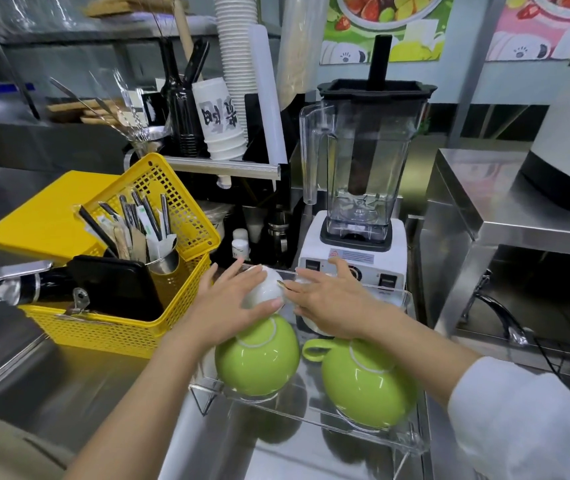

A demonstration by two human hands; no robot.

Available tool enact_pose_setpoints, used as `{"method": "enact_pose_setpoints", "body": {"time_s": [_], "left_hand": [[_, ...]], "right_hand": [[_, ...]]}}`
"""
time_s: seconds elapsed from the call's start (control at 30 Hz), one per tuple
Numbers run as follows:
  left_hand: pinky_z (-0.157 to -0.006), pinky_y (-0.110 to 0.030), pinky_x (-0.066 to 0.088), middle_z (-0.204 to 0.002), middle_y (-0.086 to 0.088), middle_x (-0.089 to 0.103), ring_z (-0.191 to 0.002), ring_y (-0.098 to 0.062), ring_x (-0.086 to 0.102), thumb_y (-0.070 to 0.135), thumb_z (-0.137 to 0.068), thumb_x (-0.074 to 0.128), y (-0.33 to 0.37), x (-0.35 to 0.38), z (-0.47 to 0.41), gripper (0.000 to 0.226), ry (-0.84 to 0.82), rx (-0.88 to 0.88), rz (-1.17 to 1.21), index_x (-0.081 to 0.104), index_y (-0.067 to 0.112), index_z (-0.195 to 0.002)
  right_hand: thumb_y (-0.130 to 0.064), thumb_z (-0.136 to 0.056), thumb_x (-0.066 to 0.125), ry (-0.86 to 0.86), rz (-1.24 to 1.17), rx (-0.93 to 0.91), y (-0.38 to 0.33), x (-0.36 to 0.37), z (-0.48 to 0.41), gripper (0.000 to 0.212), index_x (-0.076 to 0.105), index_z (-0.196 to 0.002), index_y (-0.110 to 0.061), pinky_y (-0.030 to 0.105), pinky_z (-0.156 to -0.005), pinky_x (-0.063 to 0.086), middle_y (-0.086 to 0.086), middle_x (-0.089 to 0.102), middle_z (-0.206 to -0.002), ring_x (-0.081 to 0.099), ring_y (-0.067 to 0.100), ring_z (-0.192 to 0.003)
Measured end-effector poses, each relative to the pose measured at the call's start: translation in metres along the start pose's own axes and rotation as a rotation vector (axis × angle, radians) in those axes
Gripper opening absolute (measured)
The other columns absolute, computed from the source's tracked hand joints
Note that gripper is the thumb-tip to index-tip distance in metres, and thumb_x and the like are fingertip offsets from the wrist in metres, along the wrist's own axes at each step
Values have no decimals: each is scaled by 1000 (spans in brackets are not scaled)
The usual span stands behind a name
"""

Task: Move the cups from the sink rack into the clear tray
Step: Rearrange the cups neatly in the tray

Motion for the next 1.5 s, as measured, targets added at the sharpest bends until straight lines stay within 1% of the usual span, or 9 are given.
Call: {"method": "enact_pose_setpoints", "body": {"time_s": [0.2,0.37,0.53,0.67,0.83,1.07,1.27,1.4,1.5], "left_hand": [[-116,-42,-6,-152,15,24,-141,-1,4,85,-62,20,5,0,-5,92,5,31,25,32,35,-138],[-115,-36,5,-150,9,33,-141,-9,16,78,-69,33,55,-8,-21,81,39,145,-7,36,33,-136],[-98,-36,29,-129,2,53,-120,-20,45,58,-80,51,101,-6,-31,60,84,207,-128,46,22,-128],[-92,-37,31,-113,-4,59,-108,-24,50,51,-84,48,111,10,-33,48,42,126,-190,55,16,-116],[-96,-38,28,-121,-4,57,-113,-25,46,46,-81,52,102,15,-34,42,-44,104,-99,54,20,-115],[-85,-37,28,-116,-7,44,-107,-27,40,62,-66,59,100,31,-33,68,-79,31,-205,42,18,-114],[-83,-43,38,-114,-14,58,-104,-35,57,70,-66,54,108,40,-26,76,50,-131,-180,35,14,-114],[-71,-39,39,-111,-13,59,-101,-37,59,59,-66,63,105,40,-27,75,62,-177,2,29,12,-114],[-69,-38,44,-105,-10,61,-96,-36,61,56,-61,69,100,39,-24,75,48,-193,175,22,18,-106]], "right_hand": [[-40,-94,38,69,-189,100,20,-12,6,44,34,-137,-28,55,-107,7,-11,30,-150,21,11,-139],[-45,-81,60,164,-514,370,85,-24,48,59,40,-134,-28,39,-99,26,-2,41,-143,35,17,-130],[-43,-73,70,1,-669,364,90,-4,58,69,41,-134,-28,24,-88,34,-8,46,-140,46,13,-118],[-46,-73,67,39,-578,357,81,-6,49,58,47,-125,-29,25,-61,34,-5,59,-120,46,9,-84],[-49,-67,73,47,-689,400,79,1,44,57,50,-113,-23,37,-83,44,1,57,-112,51,20,-101],[-40,-69,72,4,-860,525,78,11,48,50,39,-101,-20,29,-58,37,-3,53,-87,49,15,-76],[-19,-82,52,52,-769,529,73,4,47,51,37,-130,-16,31,-75,38,13,56,-124,53,30,-105],[-23,-83,54,105,-827,505,73,-2,53,33,53,-114,-13,39,-89,45,10,61,-116,56,28,-105],[-32,-83,62,106,-1050,496,80,2,62,32,57,-110,-17,30,-77,47,9,61,-113,57,22,-100]]}}
Point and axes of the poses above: each hand's wrist, its own z-axis away from the middle knuckle, its own x-axis out of the palm, y = z × x, the point moved 10 cm from there along -z, towards the middle knuckle
